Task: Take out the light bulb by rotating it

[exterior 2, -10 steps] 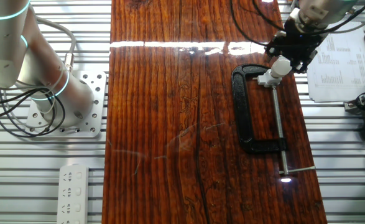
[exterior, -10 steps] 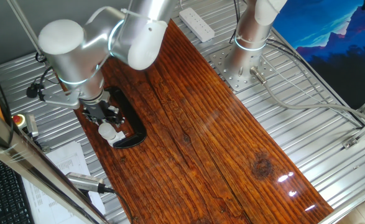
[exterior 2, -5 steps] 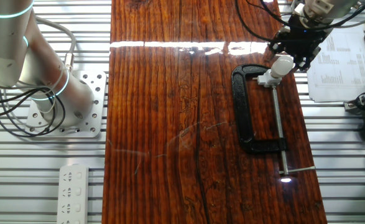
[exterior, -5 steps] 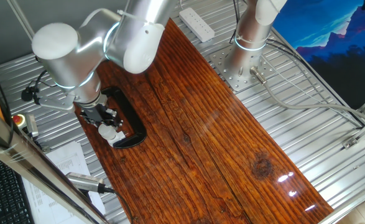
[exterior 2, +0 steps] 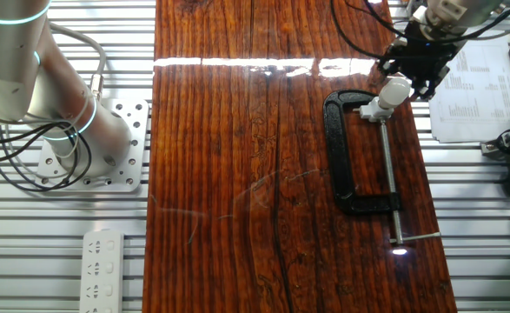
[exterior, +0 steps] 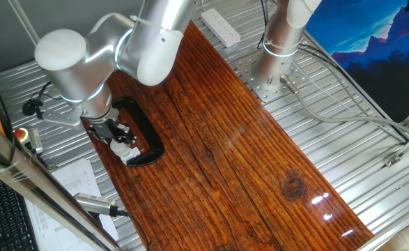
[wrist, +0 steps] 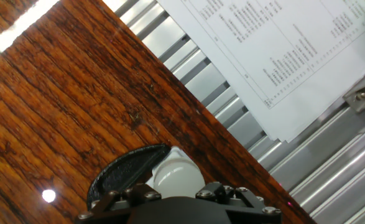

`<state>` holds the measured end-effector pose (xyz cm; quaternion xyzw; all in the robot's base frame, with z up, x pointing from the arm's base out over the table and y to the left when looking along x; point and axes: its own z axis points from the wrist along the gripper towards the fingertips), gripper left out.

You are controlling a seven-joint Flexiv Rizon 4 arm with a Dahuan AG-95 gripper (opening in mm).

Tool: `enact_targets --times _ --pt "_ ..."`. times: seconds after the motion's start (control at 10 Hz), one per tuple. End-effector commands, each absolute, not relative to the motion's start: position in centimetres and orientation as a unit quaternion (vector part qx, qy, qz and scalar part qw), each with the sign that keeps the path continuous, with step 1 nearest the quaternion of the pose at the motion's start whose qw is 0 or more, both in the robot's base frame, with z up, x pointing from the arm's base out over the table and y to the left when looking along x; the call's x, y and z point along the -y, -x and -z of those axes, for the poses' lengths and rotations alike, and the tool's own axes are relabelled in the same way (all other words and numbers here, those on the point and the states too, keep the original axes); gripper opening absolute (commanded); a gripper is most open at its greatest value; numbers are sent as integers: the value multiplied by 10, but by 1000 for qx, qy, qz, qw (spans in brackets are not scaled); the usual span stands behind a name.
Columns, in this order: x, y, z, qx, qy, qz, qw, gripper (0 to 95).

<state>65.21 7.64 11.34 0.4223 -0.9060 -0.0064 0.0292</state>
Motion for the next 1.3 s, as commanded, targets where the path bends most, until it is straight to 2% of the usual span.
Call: enact_targets --times 0.1,0.3,0.5,1.3 --pt "-76 -651 -114 907 -420 7 29 570" --pt "-76 -652 -114 909 -416 9 34 570" --pt "-76 -652 -114 910 -413 10 39 190" --pt "-77 -651 -114 910 -413 11 41 190"
